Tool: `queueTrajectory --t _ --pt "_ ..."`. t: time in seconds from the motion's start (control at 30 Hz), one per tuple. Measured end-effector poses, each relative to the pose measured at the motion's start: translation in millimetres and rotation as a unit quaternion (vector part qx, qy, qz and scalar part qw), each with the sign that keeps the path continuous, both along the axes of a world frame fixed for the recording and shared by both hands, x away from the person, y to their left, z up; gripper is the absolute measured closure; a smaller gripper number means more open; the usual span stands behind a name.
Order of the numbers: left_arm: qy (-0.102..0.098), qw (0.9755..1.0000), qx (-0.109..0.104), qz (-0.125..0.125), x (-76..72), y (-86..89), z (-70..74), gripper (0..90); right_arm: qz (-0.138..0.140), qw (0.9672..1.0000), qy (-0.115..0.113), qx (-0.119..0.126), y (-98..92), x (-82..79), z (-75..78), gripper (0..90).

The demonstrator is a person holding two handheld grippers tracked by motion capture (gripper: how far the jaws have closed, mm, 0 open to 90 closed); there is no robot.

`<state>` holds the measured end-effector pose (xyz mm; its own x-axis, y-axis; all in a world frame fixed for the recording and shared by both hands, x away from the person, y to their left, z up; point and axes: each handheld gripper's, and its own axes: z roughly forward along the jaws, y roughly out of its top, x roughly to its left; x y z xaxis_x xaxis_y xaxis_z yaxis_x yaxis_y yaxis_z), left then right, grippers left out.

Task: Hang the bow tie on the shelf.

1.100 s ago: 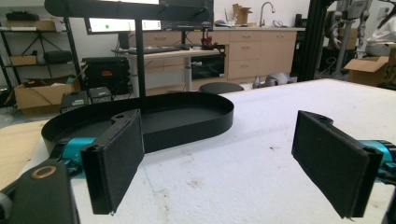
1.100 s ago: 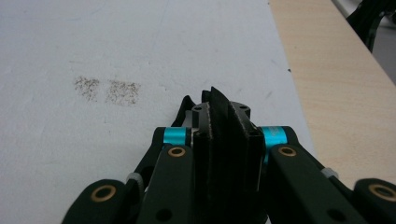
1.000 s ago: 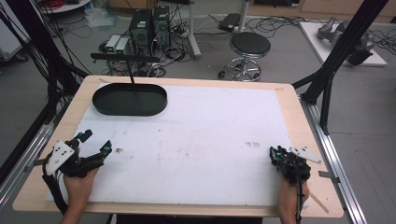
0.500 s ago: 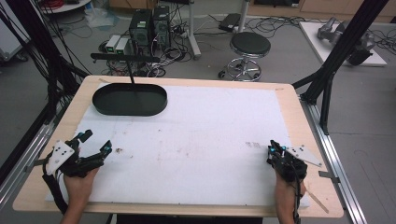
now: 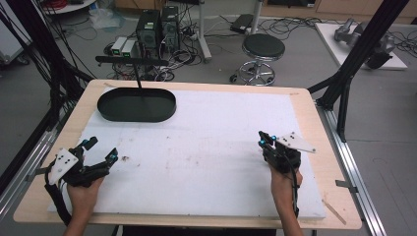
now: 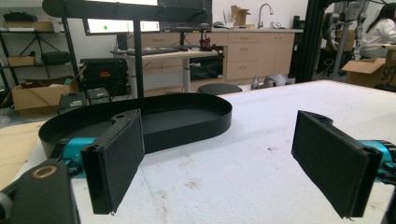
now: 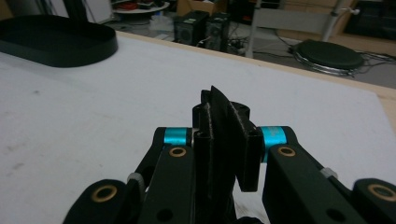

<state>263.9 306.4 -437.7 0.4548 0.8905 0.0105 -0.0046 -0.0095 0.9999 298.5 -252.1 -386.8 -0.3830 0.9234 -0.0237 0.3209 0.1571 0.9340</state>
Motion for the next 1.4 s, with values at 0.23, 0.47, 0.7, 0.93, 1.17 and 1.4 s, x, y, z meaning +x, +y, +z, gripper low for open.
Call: queueTrajectory --t 0.23,0.47,0.7,0.93,1.17,1.4 --pt "-0.001 1.0000 -0.003 0.000 0.3 0.0 0.0 17.2 0.048 0.9988 0.003 0.003 23.4 19.2 21.1 80.6" --pt "-0.002 1.0000 -0.004 -0.001 0.3 0.1 0.0 17.2 0.084 0.9964 0.004 0.003 45.2 35.8 32.6 80.6" --pt "-0.003 1.0000 -0.003 -0.002 0.5 -0.2 0.1 17.2 0.128 0.9917 0.000 0.011 67.9 53.5 41.8 80.5" --pt "-0.003 1.0000 -0.003 -0.003 0.7 0.2 0.2 17.2 0.173 0.9848 -0.005 0.017 89.0 73.2 50.3 80.4" --pt "-0.003 1.0000 -0.003 -0.003 1.0 0.4 0.0 17.2 0.210 0.9777 -0.005 0.010 109.1 90.2 55.2 80.4" --pt "-0.003 1.0000 -0.004 -0.004 1.4 0.3 0.0 17.2 0.235 0.9719 -0.014 0.010 128.9 106.0 65.3 80.4"
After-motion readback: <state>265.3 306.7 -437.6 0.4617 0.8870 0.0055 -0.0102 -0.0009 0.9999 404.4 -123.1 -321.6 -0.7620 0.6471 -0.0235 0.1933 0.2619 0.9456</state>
